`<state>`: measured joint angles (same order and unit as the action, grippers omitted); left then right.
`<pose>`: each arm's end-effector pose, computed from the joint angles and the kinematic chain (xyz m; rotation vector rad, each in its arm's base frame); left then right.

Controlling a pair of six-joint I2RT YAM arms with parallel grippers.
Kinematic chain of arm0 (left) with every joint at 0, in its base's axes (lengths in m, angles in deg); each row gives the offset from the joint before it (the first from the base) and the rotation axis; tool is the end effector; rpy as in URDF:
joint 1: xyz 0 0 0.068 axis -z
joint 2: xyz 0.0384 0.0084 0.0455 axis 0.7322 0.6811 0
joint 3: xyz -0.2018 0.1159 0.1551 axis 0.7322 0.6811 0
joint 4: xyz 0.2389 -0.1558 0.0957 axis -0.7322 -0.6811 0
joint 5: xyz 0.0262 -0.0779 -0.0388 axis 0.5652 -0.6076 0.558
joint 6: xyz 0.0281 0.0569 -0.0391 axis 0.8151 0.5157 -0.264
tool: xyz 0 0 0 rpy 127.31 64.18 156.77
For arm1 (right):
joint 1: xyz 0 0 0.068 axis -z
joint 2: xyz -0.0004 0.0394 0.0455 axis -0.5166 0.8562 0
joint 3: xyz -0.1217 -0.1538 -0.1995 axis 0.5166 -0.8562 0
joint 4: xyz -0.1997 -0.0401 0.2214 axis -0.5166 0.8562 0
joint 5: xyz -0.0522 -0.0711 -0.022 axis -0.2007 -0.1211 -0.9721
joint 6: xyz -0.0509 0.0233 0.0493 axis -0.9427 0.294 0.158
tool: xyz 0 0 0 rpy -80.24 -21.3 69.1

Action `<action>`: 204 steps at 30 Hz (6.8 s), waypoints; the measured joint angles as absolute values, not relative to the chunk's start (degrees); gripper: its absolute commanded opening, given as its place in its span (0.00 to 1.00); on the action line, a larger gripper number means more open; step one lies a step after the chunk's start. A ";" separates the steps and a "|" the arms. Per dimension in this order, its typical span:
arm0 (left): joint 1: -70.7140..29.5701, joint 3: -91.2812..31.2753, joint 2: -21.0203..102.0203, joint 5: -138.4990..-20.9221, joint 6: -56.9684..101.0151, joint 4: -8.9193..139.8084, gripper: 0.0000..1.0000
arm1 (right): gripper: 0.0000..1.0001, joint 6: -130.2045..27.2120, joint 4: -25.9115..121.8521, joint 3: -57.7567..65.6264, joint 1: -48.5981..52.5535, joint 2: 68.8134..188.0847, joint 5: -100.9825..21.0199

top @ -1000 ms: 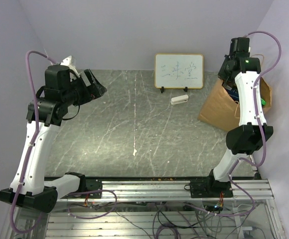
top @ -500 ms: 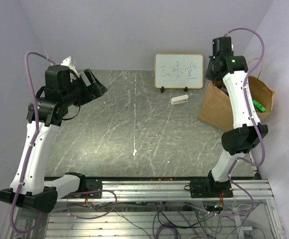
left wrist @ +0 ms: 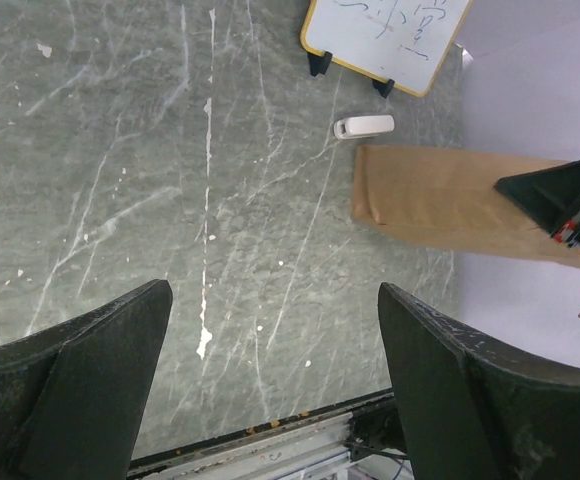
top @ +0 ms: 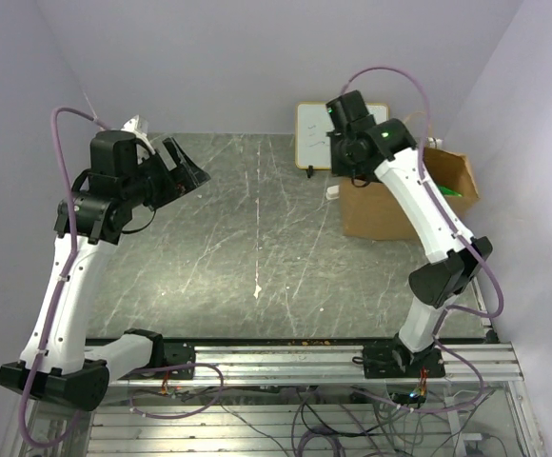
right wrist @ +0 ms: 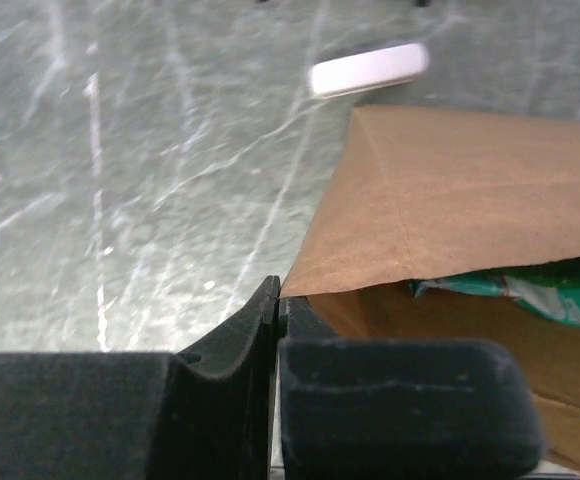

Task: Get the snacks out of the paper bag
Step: Adjust the paper bag at the center of the board.

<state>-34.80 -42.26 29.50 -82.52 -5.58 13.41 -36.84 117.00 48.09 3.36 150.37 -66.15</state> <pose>0.2604 -0.0689 0.4449 -0.3861 2.1356 -0.7332 0.3798 0.1773 0.4116 0.0001 2.4275 -0.0200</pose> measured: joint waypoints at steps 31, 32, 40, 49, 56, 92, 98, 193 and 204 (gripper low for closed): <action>-34.78 -38.17 24.97 -88.12 -14.89 15.40 0.95 | 0.81 -35.04 116.58 43.63 -8.40 129.36 -66.45; -34.80 -38.06 24.97 -88.31 -15.21 15.66 0.95 | 0.81 -35.50 116.63 43.63 -6.24 128.80 -66.58; -34.71 -37.91 24.95 -88.97 -17.38 16.51 0.95 | 0.86 -39.26 113.18 37.07 21.15 127.20 -60.31; -34.51 -36.29 23.86 -89.71 -19.26 17.15 0.95 | 0.76 -34.06 107.47 24.79 36.69 126.55 -44.16; -34.47 -36.18 24.69 -90.17 -19.39 17.71 0.95 | 0.67 -25.16 96.96 7.87 40.14 122.33 -22.21; -33.73 -36.16 25.74 -92.36 -19.02 18.59 0.95 | 0.32 1.57 69.81 -3.54 40.14 109.28 -14.26; -33.73 -36.16 25.74 -92.42 -18.60 18.55 0.95 | 0.00 4.30 66.88 -4.83 40.14 107.92 -14.37; -27.32 -59.70 72.84 -91.20 -20.90 37.32 0.21 | 0.00 -44.01 103.03 30.89 13.35 123.24 -3.55; -26.71 -62.39 71.05 -90.74 -24.00 41.58 0.07 | 0.00 -39.26 112.21 37.40 13.08 122.98 -32.16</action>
